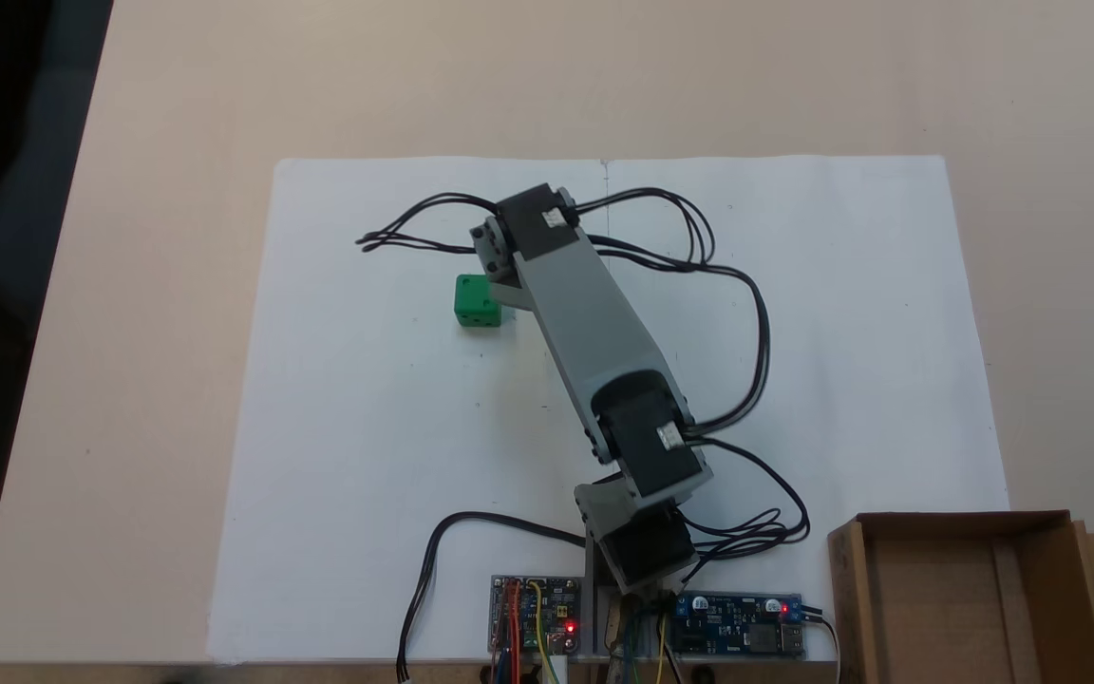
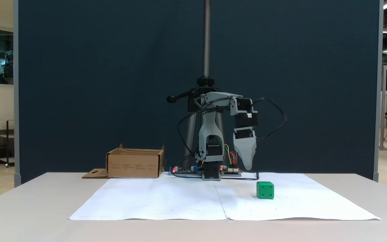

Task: Grasp a green dice and put it in the bin.

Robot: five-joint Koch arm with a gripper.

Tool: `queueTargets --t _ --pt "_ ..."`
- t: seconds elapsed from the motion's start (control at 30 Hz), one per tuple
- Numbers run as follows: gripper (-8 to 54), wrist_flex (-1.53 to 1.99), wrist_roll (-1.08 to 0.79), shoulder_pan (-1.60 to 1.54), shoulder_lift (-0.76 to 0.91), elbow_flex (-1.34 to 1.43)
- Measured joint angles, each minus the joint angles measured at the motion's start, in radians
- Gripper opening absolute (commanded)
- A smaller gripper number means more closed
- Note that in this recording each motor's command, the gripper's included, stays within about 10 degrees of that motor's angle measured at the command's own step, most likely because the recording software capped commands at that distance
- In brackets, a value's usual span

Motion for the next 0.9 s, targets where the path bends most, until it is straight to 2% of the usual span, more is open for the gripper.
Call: queueTargets --t 0.2,0.6,0.9 --pt "38.0 0.087 0.000 -0.057 -0.018 -0.104" --pt "38.0 0.097 0.064 -0.137 -0.034 -0.109" --pt "38.1 0.109 0.101 -0.184 -0.107 -0.118"
